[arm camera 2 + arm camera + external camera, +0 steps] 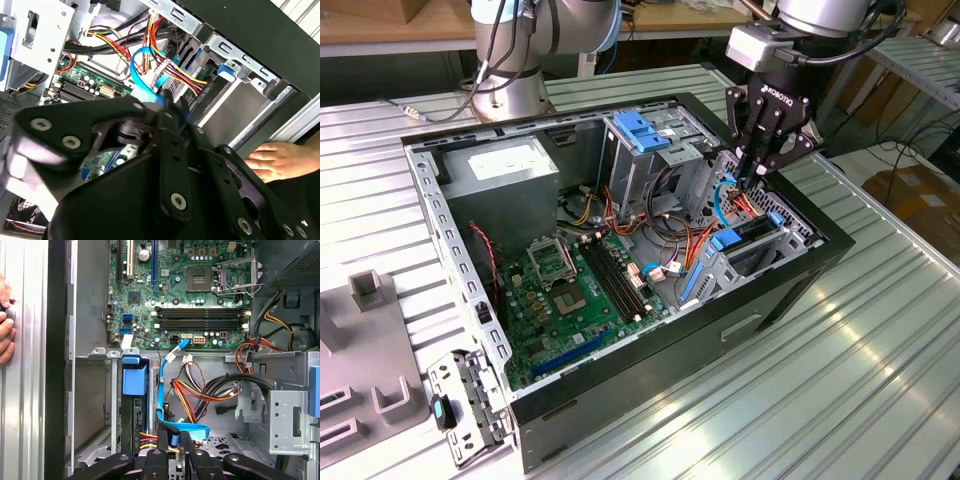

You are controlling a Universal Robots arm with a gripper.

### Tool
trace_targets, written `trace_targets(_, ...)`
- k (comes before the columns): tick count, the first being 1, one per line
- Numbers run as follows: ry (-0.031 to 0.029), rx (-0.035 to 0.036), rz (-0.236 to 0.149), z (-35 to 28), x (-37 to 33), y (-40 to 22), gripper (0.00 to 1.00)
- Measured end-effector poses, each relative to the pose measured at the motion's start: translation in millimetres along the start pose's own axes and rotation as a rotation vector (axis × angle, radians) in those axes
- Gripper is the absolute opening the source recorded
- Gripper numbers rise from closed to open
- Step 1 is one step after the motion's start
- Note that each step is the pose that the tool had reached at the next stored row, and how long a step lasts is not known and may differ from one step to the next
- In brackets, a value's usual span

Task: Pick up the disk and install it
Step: 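Insert the second disk wire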

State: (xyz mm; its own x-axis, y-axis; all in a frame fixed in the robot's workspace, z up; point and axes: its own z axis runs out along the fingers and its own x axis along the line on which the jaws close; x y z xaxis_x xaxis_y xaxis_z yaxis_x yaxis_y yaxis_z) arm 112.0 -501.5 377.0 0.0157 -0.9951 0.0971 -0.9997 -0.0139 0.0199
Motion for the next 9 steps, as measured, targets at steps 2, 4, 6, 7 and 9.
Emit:
trace_targets(2,-0.0001,0.0,0.0,0.2,0.0,0.0,0.11)
trace_targets(4,0.0004,0.0,0.0,0.2,0.0,0.0,0.11)
trace_targets(6,0.0041,0.0002,0.0,0.1,0.0,0.3,0.11)
trace_targets(7,0.0041,0.0002,0.0,0.1,0.0,0.4,0.11)
trace_targets(9,0.0051,0.0002,0.0,0.3,0.0,0.4,0.17)
